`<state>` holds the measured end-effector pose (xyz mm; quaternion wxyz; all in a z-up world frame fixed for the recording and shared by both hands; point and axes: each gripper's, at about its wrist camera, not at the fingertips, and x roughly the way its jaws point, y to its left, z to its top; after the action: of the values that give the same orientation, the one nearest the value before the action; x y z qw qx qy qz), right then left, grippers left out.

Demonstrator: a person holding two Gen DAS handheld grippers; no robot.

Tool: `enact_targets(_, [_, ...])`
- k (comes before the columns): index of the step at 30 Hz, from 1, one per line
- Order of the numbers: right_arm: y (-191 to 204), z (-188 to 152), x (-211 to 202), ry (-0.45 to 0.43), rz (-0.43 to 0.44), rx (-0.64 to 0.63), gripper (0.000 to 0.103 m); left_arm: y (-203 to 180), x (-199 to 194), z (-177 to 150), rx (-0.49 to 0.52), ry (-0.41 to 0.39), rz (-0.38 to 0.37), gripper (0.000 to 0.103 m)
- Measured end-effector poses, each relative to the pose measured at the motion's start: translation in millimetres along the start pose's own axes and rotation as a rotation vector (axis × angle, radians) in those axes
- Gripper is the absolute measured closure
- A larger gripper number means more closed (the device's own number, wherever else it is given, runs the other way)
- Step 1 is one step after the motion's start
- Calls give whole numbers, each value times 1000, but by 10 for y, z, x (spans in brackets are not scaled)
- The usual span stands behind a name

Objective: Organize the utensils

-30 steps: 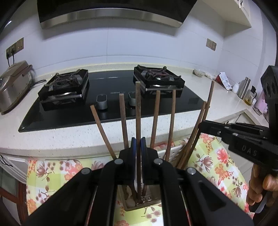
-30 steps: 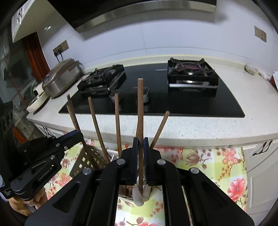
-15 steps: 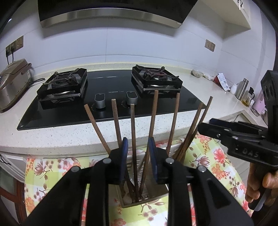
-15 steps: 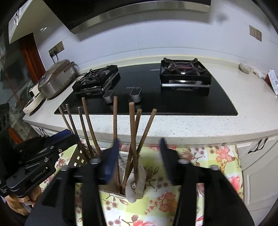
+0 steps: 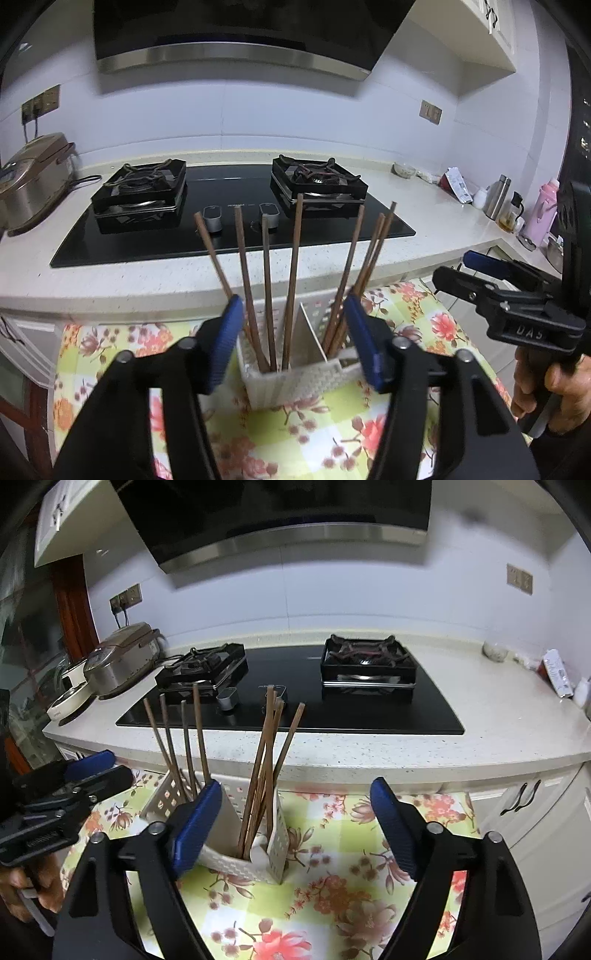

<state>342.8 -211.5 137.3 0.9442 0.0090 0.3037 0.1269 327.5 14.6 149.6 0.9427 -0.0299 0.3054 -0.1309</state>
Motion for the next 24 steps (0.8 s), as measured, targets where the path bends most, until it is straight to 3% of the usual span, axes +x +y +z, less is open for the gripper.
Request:
enact_targets(4, [26,-271,-170,-55,-14,-12,19,-29,-181,-252,-7,-16,2,34])
enact_targets(10, [60,-789,-354,-156,-32,-10,19,-111,-342,-747,3,-70,64,24])
enact_targets(15, [174,-1166,-262,-199,-30,-36,19,-81,-306,-1175,-14,-135,77,18])
enact_targets(24, [193,-1425,-33,-225,-5,-27,19,27,-136,-1425,-36,-188,97,7])
